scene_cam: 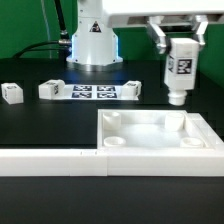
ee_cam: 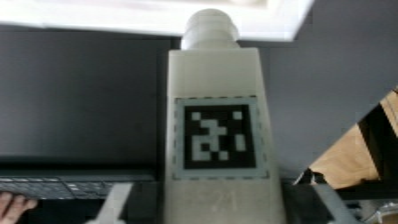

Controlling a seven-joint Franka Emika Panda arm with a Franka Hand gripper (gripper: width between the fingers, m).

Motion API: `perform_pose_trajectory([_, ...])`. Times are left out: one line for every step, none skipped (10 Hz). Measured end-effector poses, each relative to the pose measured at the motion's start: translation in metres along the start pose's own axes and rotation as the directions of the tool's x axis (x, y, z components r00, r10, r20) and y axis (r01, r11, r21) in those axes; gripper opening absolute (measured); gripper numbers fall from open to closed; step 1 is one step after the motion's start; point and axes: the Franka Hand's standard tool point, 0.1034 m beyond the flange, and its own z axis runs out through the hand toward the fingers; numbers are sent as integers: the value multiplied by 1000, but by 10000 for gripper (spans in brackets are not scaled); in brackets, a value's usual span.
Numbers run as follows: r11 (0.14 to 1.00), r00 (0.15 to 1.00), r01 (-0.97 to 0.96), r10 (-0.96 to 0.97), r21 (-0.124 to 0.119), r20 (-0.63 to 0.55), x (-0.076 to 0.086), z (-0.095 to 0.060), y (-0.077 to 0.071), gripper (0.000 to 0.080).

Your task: Assemble square table

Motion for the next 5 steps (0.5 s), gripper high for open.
perform_pose_trajectory([1000,1000,-5,5,5,-11,7,7,-6,290])
perform_pose_trajectory([1000,1000,0,0,4,-8,5,8,-5,290])
perform_pose_trajectory([1000,1000,-1,1,4,-7,5,8,-4,290])
perform_pose_trajectory([1000,1000,0,0,4,-7,4,8,-5,290])
perform_pose_trajectory([1000,1000,0,0,4,-6,4,9,-5,290])
